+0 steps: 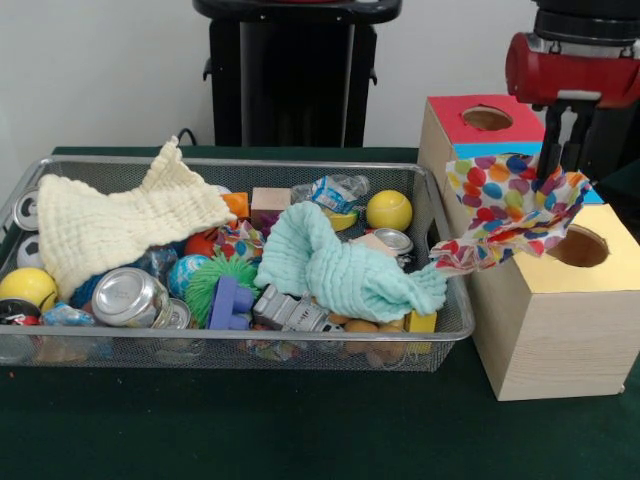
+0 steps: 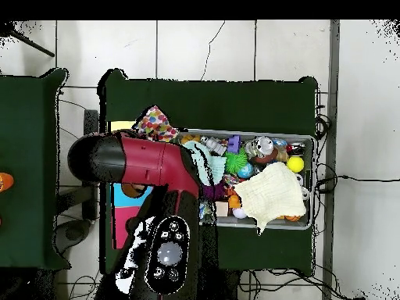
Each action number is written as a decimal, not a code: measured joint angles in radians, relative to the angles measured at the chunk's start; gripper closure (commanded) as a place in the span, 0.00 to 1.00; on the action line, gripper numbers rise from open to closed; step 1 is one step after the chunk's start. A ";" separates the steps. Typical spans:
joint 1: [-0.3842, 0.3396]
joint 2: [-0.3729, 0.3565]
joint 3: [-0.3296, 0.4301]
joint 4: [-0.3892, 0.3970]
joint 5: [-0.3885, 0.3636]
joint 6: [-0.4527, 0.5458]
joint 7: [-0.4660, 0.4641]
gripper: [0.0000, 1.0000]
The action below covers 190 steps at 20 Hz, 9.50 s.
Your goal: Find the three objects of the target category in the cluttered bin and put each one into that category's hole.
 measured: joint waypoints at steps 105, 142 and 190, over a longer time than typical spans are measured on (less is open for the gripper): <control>0.087 0.287 -0.018 -0.074 0.196 -0.252 0.045 1.00; 0.170 0.352 -0.133 -0.113 0.351 -0.233 0.095 0.00; 0.169 0.288 -0.130 -0.019 0.350 -0.237 0.095 0.00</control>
